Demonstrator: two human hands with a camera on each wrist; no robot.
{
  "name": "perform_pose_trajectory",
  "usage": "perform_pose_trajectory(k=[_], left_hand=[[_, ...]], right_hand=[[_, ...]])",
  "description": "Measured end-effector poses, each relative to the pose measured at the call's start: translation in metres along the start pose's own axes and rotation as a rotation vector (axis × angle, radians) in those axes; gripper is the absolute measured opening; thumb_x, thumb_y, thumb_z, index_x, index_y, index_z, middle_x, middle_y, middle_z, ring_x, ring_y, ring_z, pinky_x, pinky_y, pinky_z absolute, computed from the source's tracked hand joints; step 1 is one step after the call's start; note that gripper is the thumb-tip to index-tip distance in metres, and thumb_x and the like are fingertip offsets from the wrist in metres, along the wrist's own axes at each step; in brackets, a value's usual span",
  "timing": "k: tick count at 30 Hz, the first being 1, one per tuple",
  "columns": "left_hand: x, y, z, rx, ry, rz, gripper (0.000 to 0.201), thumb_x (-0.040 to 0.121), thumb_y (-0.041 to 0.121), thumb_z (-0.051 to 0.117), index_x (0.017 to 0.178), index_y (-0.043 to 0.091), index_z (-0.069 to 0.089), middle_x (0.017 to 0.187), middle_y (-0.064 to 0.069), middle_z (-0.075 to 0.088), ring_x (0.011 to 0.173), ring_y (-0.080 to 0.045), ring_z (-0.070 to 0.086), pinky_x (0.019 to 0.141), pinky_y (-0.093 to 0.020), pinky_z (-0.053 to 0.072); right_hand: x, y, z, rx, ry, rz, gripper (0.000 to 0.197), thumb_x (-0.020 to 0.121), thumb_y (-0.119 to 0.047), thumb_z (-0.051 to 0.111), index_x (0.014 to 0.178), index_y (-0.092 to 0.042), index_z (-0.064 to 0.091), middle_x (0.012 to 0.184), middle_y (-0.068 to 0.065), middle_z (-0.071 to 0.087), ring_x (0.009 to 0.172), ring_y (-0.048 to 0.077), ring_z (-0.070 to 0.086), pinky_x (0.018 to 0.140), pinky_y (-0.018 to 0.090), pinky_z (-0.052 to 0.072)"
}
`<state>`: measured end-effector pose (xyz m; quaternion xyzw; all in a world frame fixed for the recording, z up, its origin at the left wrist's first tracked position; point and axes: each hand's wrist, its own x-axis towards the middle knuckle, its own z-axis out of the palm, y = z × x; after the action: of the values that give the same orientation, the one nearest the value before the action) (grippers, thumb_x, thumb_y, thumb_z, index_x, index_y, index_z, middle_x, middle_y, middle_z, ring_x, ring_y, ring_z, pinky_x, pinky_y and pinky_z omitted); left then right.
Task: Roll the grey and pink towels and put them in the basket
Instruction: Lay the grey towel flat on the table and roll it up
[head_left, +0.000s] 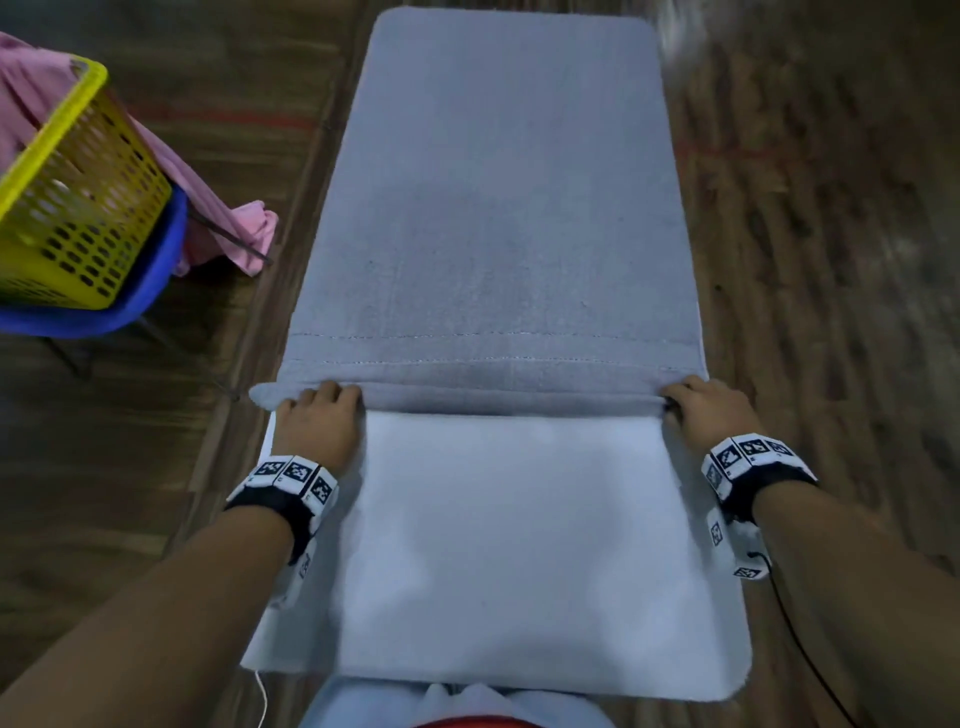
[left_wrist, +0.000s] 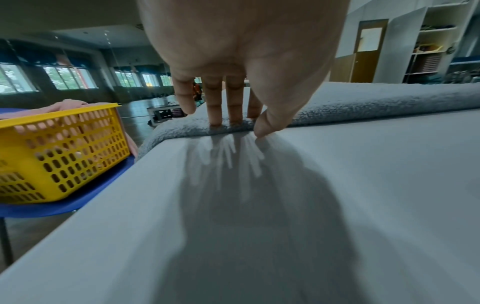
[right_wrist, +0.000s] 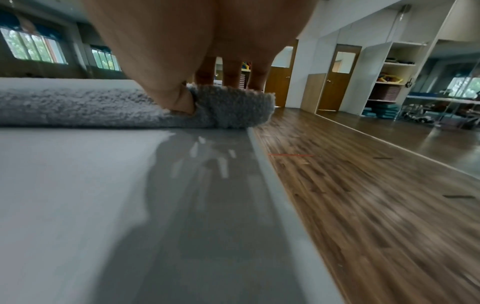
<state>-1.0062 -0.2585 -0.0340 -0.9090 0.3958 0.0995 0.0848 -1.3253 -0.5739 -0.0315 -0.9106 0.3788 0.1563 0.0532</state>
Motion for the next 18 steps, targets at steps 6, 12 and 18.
perform_pose_trajectory(k=[6,12,18], left_hand=[[0.014,0.007,-0.002,0.006,-0.038,-0.062,0.030,0.098,0.029,0.041,0.123,0.017,0.052,0.121,-0.014,0.054,0.110,-0.036,0.052,0.094,-0.049,0.040],[0.015,0.005,0.001,-0.013,-0.061,-0.072,0.028,0.097,0.028,0.041,0.122,0.019,0.049,0.120,-0.013,0.054,0.109,-0.036,0.051,0.093,-0.049,0.041],[0.013,0.002,0.002,-0.021,-0.021,-0.044,0.027,0.098,0.030,0.040,0.118,0.017,0.052,0.114,-0.014,0.056,0.104,-0.035,0.053,0.089,-0.048,0.041]], right_hand=[[0.007,0.022,0.000,0.158,-0.063,-0.033,0.028,0.088,-0.015,0.052,0.114,-0.019,0.062,0.117,0.007,0.064,0.104,0.031,0.058,0.085,0.038,0.047],[0.018,0.034,-0.005,0.193,-0.117,0.167,0.019,0.090,-0.042,0.058,0.093,-0.024,0.063,0.094,0.008,0.070,0.087,0.031,0.062,0.080,0.038,0.052],[0.012,0.019,-0.007,-0.036,0.088,0.266,0.036,0.078,-0.051,0.066,0.100,-0.024,0.056,0.110,0.011,0.057,0.103,0.035,0.051,0.088,0.044,0.042]])
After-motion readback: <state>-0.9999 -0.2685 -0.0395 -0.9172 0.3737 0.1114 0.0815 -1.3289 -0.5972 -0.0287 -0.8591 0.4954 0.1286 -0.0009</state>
